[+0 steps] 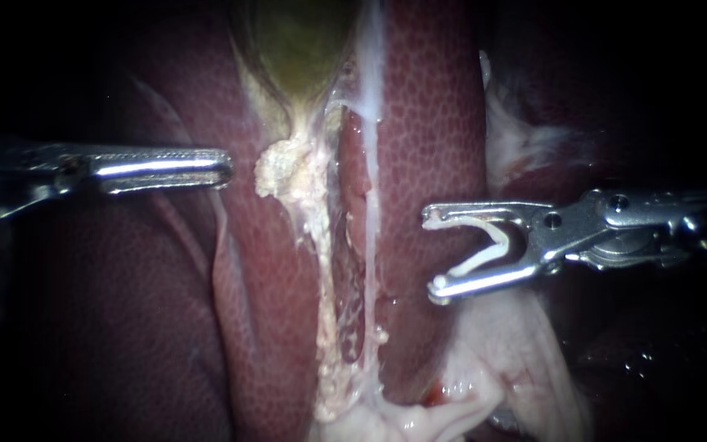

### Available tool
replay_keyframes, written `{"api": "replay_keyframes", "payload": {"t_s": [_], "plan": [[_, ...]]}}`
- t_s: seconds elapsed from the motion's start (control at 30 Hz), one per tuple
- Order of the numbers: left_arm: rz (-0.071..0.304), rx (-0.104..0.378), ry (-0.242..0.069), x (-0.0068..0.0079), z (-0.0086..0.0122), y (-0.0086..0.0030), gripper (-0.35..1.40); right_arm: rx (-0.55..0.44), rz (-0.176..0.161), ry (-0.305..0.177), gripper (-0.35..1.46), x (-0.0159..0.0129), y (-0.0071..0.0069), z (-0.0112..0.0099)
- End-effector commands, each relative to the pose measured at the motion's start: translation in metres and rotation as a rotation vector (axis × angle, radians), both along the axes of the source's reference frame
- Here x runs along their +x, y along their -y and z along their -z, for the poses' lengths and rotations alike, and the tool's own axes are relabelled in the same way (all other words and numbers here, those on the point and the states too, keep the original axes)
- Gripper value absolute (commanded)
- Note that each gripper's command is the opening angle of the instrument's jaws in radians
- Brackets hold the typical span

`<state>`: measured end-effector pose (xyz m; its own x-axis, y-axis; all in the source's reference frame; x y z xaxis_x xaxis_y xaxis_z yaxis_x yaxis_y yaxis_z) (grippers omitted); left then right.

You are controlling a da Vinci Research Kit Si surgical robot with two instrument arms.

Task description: Grabbing gallbladder

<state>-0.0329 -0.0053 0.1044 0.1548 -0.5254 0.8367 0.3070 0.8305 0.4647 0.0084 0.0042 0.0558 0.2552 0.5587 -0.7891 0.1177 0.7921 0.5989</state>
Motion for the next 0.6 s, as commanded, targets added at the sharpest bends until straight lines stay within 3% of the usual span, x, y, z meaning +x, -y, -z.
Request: {"api": "replay_keyframes", "payload": {"t_s": [0.03, 0.33, 0.6], "plan": [[0.0, 0.0, -0.001, 0.0, 0.0, 0.0, -0.35, 0.0, 0.0, 0.0, 0.59, 0.0, 0.0, 0.0], [0.002, 0.0, -0.002, 0.0, 0.0003, 0.0002, -0.33, 0.0, 0.0, 0.0, 0.59, 0.0, 0.0, 0.0], [0.005, 0.0, -0.004, -0.0002, 0.0009, 0.0005, 0.22, 0.0, 0.0, 0.0, 0.59, -0.0001, 0.0, 0.0]]}}
